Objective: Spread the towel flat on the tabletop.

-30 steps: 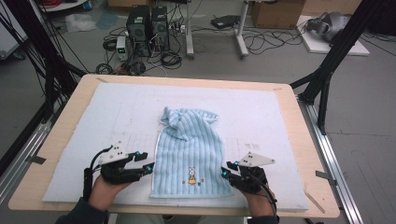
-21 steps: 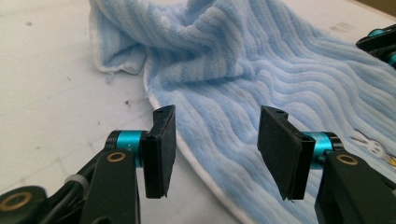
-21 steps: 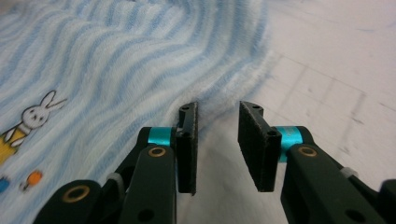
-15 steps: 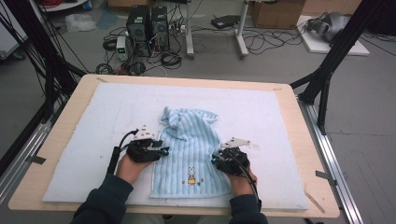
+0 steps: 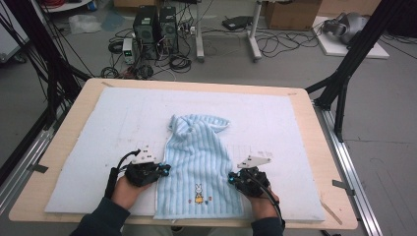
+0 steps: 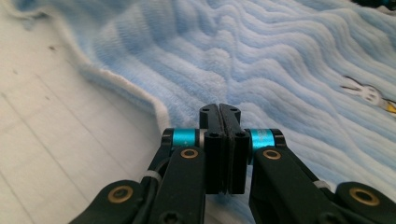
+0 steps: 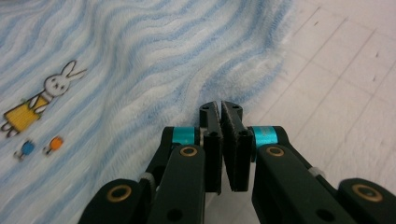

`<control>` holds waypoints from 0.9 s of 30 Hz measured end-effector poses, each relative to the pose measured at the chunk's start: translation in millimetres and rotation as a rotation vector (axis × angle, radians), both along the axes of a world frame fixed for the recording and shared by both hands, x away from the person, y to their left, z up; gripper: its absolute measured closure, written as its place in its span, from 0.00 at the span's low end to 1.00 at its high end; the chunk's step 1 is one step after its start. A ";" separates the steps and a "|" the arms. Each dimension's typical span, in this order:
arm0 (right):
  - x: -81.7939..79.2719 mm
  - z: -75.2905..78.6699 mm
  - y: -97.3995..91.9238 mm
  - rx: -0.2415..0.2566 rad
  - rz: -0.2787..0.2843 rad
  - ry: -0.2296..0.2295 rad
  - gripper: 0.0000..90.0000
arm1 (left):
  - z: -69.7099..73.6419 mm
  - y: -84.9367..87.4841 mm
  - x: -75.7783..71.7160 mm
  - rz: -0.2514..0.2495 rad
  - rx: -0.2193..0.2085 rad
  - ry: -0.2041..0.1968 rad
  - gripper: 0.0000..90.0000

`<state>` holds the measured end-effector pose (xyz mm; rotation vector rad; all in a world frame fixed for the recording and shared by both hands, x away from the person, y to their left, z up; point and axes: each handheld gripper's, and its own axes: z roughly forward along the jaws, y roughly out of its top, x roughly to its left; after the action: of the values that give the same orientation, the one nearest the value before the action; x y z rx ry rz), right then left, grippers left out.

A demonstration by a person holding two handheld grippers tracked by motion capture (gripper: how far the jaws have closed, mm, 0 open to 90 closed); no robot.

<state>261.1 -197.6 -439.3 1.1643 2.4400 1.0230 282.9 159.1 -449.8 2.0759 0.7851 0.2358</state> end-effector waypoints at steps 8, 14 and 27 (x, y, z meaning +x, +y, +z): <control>-29.6 4.1 -0.6 -0.016 0.066 0.028 0.97 | 5.2 12.5 -25.1 -0.048 -0.002 0.032 0.98; -24.1 14.5 1.5 0.052 0.032 -0.020 0.82 | 13.3 20.0 -15.2 0.032 -0.067 0.000 0.72; 56.5 2.2 36.4 -0.011 -0.023 -0.028 0.94 | 28.0 24.3 40.9 0.185 -0.156 -0.053 0.58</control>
<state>317.6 -161.2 -437.2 1.1640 2.4027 1.0112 323.8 183.3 -421.8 1.8459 0.9341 0.3194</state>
